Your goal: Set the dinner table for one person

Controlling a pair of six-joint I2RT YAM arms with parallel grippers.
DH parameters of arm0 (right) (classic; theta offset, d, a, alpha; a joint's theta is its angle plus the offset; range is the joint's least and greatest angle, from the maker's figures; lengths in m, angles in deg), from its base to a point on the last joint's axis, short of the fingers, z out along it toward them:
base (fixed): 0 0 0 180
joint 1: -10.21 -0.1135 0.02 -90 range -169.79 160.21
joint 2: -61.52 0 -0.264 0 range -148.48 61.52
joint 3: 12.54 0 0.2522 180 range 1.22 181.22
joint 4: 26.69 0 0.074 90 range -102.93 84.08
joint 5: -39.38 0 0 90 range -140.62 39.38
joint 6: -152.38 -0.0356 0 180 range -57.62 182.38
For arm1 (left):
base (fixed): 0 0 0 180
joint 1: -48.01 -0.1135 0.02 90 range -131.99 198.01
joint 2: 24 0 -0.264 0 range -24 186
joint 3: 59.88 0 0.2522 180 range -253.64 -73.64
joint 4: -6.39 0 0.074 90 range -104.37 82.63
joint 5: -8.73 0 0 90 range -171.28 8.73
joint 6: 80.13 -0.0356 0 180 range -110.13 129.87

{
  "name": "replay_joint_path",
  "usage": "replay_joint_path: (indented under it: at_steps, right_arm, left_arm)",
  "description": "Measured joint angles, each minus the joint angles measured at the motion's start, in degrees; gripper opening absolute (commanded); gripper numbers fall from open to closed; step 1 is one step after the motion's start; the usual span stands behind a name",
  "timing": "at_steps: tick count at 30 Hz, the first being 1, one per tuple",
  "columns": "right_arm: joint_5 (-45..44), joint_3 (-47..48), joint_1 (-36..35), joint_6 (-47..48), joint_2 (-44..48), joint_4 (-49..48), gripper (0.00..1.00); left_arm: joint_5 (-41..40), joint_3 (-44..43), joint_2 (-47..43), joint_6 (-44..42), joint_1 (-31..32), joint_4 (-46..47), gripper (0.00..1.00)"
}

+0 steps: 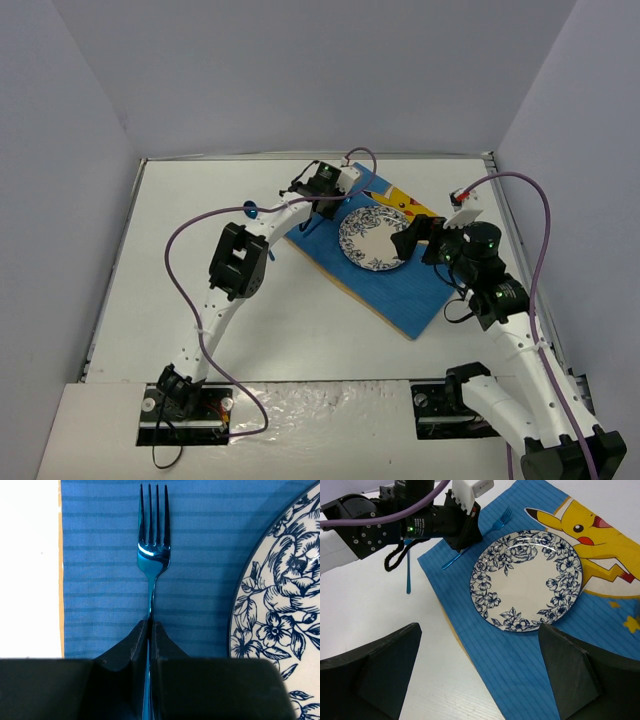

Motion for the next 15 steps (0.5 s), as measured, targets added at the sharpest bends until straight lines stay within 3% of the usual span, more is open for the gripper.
replay_joint_path:
  at_steps: [8, 11, 15]
  right_arm:
    - [0.0, -0.5, 0.0, 0.0, 0.0, 0.2, 1.00]
    - [0.0, -0.5, 0.0, 0.0, -0.1, 0.2, 1.00]
    - [0.0, -0.6, 0.0, 0.0, -0.1, 0.2, 1.00]
  left_arm:
    - [0.2, 0.0, 0.1, -0.4, -0.1, 0.1, 0.01]
    - [0.2, 0.1, 0.1, -0.7, -0.1, 0.2, 0.14]
    - [-0.4, 1.3, -0.4, -1.5, -0.2, 1.5, 0.40]
